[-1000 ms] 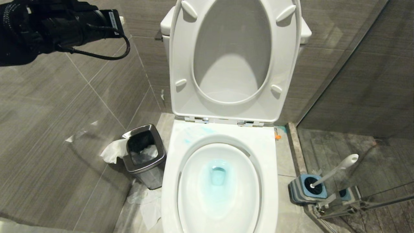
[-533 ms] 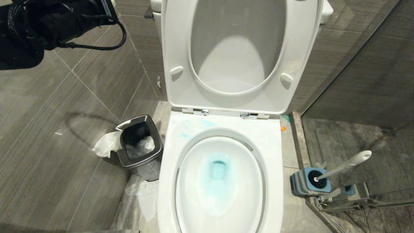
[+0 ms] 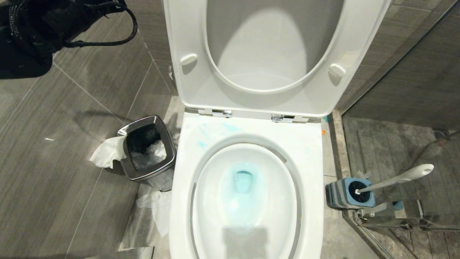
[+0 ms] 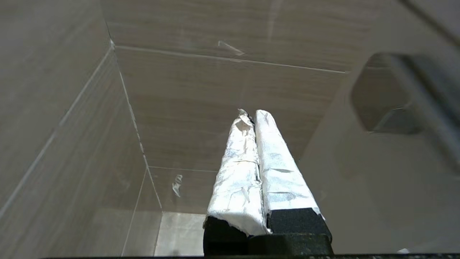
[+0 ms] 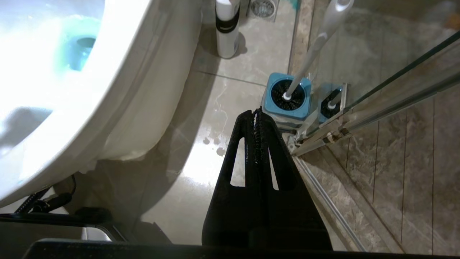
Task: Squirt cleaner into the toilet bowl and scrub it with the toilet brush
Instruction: Flush the toilet
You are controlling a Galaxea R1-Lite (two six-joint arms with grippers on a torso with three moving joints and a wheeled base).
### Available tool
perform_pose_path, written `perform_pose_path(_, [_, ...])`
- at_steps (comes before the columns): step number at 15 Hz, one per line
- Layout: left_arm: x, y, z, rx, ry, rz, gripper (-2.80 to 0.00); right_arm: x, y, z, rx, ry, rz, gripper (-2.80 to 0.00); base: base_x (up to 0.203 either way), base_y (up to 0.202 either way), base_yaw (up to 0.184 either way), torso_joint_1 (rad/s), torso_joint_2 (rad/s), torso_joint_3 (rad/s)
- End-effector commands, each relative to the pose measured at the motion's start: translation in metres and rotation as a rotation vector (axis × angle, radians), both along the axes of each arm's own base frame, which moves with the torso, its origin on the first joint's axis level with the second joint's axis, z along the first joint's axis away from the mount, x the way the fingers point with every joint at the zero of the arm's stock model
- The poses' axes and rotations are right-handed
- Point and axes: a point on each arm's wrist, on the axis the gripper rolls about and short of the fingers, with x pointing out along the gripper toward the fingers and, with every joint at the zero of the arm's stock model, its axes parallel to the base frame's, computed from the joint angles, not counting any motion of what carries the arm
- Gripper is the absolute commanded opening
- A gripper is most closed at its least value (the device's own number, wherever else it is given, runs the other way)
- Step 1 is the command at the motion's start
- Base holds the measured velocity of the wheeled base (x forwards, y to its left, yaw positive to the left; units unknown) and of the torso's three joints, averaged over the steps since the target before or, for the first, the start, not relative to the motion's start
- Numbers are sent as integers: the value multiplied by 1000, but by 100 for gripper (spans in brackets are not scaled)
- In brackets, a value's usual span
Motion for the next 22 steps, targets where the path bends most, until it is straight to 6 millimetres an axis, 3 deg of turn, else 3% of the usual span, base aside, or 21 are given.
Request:
perform_pose_path(1, [-4, 0, 5, -12, -43, -6, -280, 0, 0, 0, -1, 2, 0, -280, 0, 0, 0, 2, 7, -187])
perform_pose_path(6, [-42, 4, 34, -63, -124, -31, -280, 0, 0, 0, -1, 2, 2, -280, 0, 0, 0, 1, 0, -35])
perform_pose_path(10, [-75, -1, 47, -46, -45, -75, -280, 0, 0, 0, -1, 2, 2, -280, 0, 0, 0, 0, 0, 0])
perform_pose_path(18, [-86, -37, 41, -40, 9, -199, -280, 0, 0, 0, -1, 2, 1, -280, 0, 0, 0, 0, 0, 0])
perform_pose_path(22, [-83, -44, 36, -33, 27, -213, -280, 0, 0, 0, -1, 2, 0, -280, 0, 0, 0, 0, 0, 0])
